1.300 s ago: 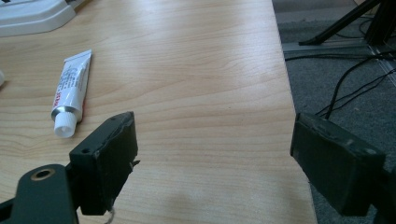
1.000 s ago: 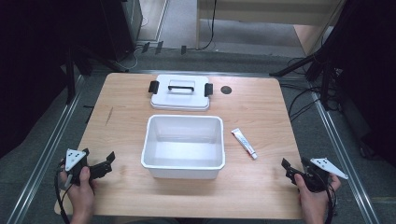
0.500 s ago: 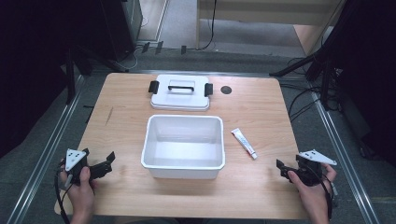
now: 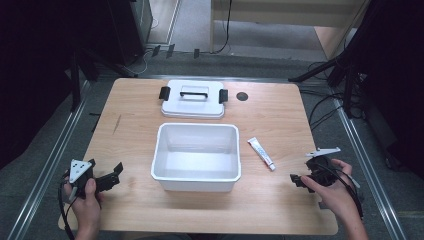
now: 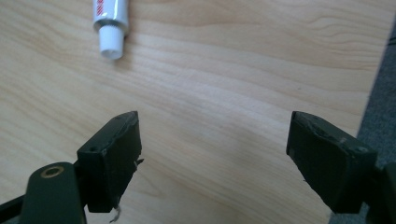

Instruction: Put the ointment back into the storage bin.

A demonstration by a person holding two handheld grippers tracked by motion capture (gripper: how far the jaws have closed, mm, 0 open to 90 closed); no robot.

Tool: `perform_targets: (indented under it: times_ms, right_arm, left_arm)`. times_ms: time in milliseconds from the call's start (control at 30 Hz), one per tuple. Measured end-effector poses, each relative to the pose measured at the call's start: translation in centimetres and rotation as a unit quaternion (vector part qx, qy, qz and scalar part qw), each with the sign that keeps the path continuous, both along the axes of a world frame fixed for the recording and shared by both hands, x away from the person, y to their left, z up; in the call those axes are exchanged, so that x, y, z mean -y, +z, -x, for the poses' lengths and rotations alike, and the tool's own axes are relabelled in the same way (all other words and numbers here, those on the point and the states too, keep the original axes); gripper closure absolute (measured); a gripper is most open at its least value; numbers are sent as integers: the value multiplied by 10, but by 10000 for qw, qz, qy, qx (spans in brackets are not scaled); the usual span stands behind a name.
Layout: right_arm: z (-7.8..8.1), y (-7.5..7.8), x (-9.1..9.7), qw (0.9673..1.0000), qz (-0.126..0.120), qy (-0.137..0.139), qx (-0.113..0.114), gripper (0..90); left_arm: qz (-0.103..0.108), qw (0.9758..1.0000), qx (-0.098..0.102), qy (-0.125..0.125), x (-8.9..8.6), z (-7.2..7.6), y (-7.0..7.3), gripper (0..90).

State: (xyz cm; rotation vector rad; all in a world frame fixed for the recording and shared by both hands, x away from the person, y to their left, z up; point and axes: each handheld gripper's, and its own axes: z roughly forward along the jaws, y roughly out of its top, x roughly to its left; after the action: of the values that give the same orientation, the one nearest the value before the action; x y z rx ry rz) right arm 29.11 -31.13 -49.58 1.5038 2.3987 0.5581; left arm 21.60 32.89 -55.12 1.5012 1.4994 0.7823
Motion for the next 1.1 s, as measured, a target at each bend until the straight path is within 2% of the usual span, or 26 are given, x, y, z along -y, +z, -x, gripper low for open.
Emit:
perform_targets:
  times_ms: [133, 233, 300, 333, 433, 567, 733, 967, 1033, 1100]
  right_arm:
    - [-8, 3, -11, 9983, 298, 239, -442, 172]
    - [-13, 6, -19, 9961, 406, 349, -696, 172]
    - [-15, 7, -22, 9951, 481, 410, -757, 172]
    - [-20, 8, -28, 9924, 589, 464, -978, 168]
    - [-25, 10, -36, 9880, 756, 571, -1218, 167]
    - [-34, 13, -49, 9838, 980, 666, -1342, 188]
    - [-44, 15, -62, 9798, 1065, 679, -1550, 236]
    - [-57, 15, -75, 9789, 1034, 656, -1635, 326]
    - [-60, 15, -80, 9780, 979, 722, -1693, 400]
    - [-62, 14, -85, 9762, 1022, 800, -1736, 383]
  left_arm:
    - [27, 10000, -5, 10, 0, 0, 0, 0]
    - [31, 10000, -8, 13, 0, 0, 0, 0]
    - [30, 10000, -9, 14, 0, 0, 0, 0]
    - [33, 10000, -12, 11, 0, -1, 0, 0]
    - [39, 10000, -15, 9, 0, -1, 0, 0]
    - [67, 10000, -22, -2, -1, -1, 0, 0]
    - [88, 10000, -24, -2, -1, -1, 0, 0]
    - [89, 10000, -36, -7, -1, -1, 0, 0]
    - [91, 10000, -37, -6, -1, -1, 0, 0]
    - [96, 9999, -36, -6, -1, -1, 0, 0]
